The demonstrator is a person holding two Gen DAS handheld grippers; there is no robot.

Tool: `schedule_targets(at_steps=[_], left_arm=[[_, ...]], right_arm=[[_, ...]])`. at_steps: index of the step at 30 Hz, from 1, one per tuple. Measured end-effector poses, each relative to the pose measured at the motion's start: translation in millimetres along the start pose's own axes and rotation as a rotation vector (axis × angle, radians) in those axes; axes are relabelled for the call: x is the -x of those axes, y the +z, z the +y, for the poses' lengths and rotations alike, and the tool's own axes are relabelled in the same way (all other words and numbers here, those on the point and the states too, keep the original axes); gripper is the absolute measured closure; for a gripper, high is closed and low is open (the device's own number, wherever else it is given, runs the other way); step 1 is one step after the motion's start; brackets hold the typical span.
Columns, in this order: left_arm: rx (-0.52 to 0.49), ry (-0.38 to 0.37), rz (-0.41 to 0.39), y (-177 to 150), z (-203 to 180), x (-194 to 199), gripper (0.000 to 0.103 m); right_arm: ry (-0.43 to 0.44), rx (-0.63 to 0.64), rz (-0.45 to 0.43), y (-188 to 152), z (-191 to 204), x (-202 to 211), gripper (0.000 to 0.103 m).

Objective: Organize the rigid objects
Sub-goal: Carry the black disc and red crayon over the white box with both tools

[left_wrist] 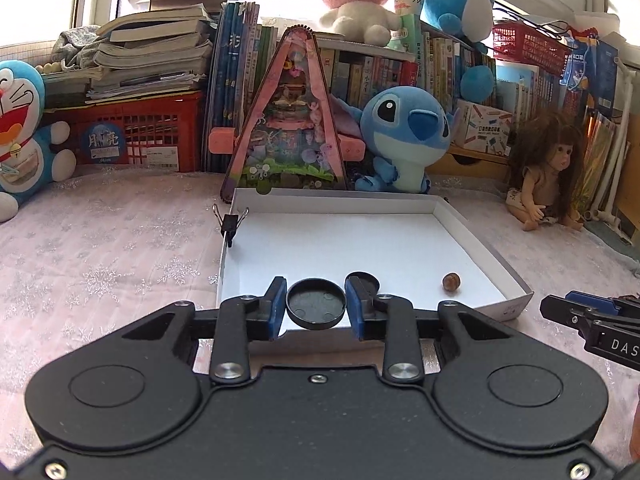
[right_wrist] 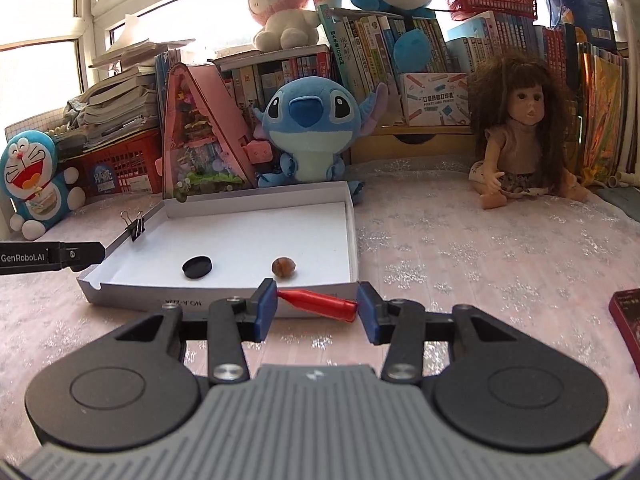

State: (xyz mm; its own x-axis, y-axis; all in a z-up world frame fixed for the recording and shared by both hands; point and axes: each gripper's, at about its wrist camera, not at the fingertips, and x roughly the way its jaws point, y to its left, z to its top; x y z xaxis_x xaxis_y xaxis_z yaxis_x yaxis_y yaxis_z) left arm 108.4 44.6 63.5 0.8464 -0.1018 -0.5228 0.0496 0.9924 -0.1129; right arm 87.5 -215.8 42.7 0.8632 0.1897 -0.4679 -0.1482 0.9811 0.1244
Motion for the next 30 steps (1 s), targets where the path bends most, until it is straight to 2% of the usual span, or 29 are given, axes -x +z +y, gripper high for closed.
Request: schedule_targets(at_steps=[7, 14, 20, 30], left_arm=[[-0.002, 0.012, 0.072, 14, 1, -46, 0.073], [0.005, 0.026, 0.115, 12, 2, -79, 0.073], [0.005, 0.030, 0.132, 8, 1, -94, 0.073], [0.005, 0.030, 0.148, 4, -4, -109, 0.073]], right_arm=[[0.052, 0.014, 0.039, 31, 2, -43, 0.054], [0.048, 0.044, 0.083, 35, 7, -71, 0.054], [0.043, 0.037, 0.132, 36, 5, -91, 0.054], [0.060, 0.000, 0.166, 35, -3, -110, 0.054]])
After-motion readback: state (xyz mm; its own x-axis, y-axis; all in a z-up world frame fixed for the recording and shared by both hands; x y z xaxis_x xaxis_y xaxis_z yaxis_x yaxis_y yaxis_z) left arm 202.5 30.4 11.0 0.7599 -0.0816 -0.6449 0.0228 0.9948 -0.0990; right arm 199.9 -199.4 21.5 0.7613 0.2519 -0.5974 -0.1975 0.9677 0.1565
